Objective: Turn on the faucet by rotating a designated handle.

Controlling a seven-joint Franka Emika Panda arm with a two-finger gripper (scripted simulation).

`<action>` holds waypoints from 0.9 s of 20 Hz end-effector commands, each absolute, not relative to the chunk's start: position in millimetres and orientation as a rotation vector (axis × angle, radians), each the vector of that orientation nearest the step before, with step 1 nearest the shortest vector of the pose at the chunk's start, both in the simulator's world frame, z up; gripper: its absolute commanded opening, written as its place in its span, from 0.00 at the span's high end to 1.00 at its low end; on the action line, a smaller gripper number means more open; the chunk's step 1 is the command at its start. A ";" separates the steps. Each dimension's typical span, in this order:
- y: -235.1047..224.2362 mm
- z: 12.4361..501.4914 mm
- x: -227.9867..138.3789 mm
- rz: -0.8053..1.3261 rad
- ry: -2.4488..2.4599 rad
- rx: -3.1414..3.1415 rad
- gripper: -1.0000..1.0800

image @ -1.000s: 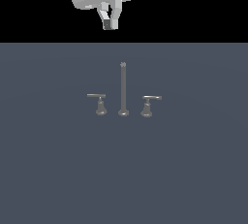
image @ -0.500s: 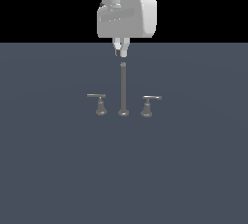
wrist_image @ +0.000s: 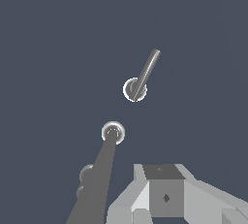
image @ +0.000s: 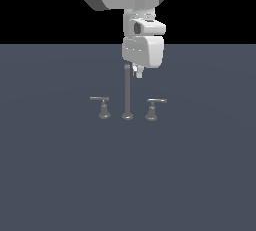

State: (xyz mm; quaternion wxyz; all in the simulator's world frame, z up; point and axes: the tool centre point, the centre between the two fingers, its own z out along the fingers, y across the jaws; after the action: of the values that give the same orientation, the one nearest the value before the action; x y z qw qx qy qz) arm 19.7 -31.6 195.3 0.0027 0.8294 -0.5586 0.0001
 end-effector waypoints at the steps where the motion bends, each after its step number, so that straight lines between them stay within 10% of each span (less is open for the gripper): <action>1: -45.1 177.4 32.7 0.002 -1.848 2.533 1.00; 18: -123.5 93.6 79.8 0.002 -2.281 2.157 1.00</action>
State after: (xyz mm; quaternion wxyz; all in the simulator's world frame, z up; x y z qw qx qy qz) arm 77.7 -119.6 97.1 0.0015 0.6936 -0.7204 0.0003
